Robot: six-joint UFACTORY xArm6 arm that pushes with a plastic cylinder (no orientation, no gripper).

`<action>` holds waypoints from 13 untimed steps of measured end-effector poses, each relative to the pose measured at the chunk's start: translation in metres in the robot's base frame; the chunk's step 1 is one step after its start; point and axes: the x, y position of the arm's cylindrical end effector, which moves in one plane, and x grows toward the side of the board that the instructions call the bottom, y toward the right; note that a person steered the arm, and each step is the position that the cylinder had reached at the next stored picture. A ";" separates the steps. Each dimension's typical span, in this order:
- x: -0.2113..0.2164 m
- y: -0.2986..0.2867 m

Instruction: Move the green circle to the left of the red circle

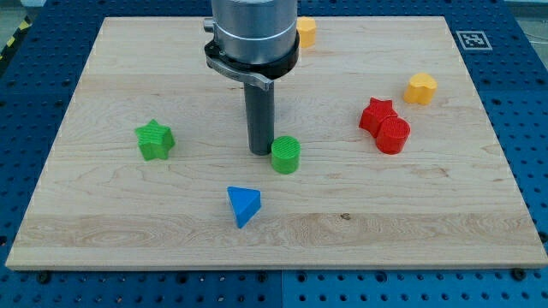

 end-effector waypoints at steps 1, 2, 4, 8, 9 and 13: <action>0.004 0.004; 0.005 0.004; 0.020 0.004; 0.043 0.011; 0.043 0.013; 0.040 0.044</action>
